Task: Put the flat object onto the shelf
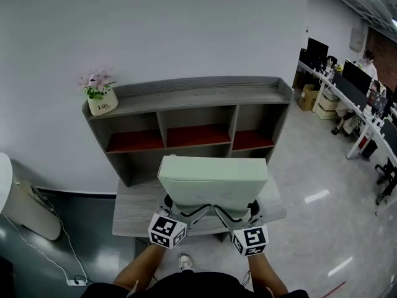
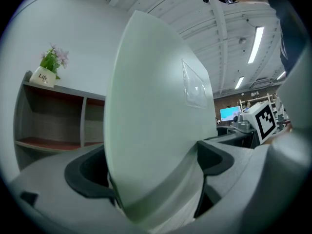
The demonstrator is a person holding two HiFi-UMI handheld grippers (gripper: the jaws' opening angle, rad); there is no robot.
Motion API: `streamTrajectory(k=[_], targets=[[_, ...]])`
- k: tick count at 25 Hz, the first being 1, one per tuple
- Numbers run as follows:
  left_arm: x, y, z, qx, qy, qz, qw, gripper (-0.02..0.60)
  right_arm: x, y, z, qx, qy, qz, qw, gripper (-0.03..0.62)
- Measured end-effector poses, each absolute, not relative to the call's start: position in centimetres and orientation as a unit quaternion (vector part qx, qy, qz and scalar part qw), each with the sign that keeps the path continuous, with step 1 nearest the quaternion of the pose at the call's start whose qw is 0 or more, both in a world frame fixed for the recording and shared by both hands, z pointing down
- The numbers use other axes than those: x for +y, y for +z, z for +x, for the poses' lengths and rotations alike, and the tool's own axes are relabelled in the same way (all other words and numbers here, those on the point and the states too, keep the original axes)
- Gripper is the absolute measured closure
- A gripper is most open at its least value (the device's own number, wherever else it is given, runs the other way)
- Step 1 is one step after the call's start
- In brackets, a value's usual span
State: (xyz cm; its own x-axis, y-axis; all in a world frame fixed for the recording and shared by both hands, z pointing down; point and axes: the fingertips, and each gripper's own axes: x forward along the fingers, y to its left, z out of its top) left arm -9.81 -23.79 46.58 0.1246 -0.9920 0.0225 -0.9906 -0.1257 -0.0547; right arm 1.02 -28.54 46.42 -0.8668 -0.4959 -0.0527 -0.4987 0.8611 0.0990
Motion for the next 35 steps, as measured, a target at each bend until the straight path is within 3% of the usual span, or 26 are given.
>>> streamTrajectory(k=[20, 35], targets=[[-26.1, 44.1, -24.3, 0.699, -0.016, -0.714, 0.027, 0.026, -31.9, 43.8, -14.0, 0.975, 0.067, -0.210, 0.026, 0.094], [-26.5, 41.0, -29.6, 0.704, -0.015, -0.709, 0.038, 0.026, -32.4, 40.7, -19.4, 0.976, 0.079, -0.196, 0.054, 0.094]])
